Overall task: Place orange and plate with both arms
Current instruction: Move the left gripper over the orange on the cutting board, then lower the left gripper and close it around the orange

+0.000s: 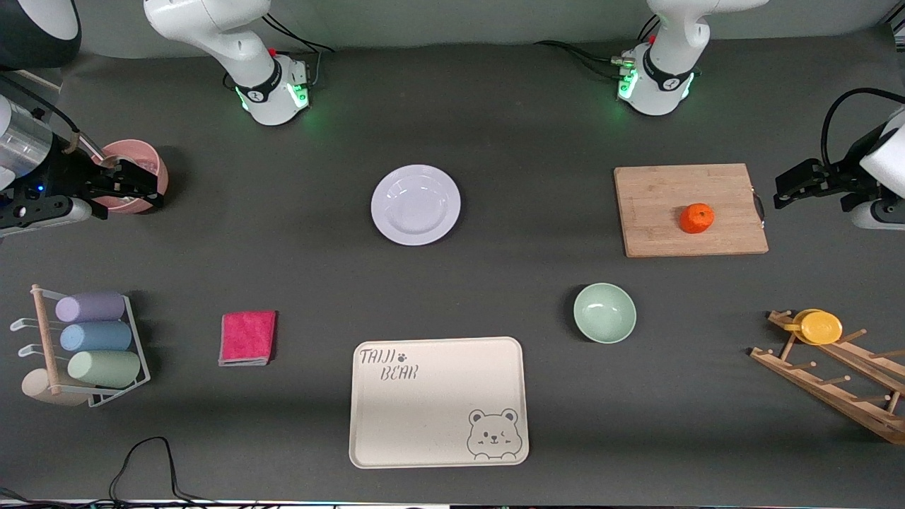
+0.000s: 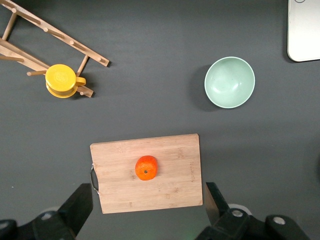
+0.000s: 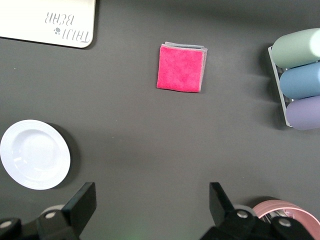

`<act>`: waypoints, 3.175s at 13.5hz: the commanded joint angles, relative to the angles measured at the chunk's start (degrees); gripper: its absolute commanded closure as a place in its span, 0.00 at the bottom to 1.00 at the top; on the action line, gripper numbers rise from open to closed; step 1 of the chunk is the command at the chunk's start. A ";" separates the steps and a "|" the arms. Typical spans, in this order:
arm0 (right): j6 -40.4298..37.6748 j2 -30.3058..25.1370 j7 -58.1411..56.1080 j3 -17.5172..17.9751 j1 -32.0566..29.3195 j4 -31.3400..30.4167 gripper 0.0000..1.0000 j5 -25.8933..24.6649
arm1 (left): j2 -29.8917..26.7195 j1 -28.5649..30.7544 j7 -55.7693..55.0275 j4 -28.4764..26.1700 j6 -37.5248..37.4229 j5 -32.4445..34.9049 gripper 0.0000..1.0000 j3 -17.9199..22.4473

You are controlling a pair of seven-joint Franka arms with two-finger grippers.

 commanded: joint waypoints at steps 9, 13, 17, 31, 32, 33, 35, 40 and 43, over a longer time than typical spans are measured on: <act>-0.44 1.18 -0.14 -0.35 0.39 1.65 0.00 0.96 | -6.86 0.45 1.99 -5.20 -4.01 0.43 0.00 2.13; -0.35 1.18 -0.14 -0.44 0.39 1.48 0.00 0.96 | -19.68 2.03 3.75 -20.92 0.11 0.61 0.00 2.57; -0.26 1.44 -0.14 -0.35 0.39 1.65 0.00 0.96 | -26.90 2.56 4.46 -28.86 0.47 0.61 0.00 3.36; 1.67 1.97 -0.23 -0.79 0.39 2.53 0.00 1.14 | -19.54 2.21 4.55 -56.00 38.23 0.61 0.00 3.27; 1.67 1.97 -0.14 -0.70 0.39 2.53 0.00 1.05 | -18.49 2.21 4.63 -58.46 42.18 0.61 0.00 3.27; 1.67 2.05 -0.14 -0.62 0.48 2.53 0.00 1.14 | -17.18 2.21 4.72 -60.66 46.40 0.69 0.00 3.27; 1.76 2.23 -0.23 -0.53 0.48 2.62 0.00 1.05 | -14.02 2.30 4.72 -63.57 53.88 0.78 0.00 3.27; 1.76 3.28 -0.49 -0.44 0.48 2.79 0.00 0.96 | -6.11 2.39 4.72 -65.61 64.18 2.63 0.00 3.36; 1.76 4.77 -0.32 -0.35 0.48 3.15 0.00 0.96 | -1.97 2.39 5.16 -65.78 67.53 2.63 0.00 3.36</act>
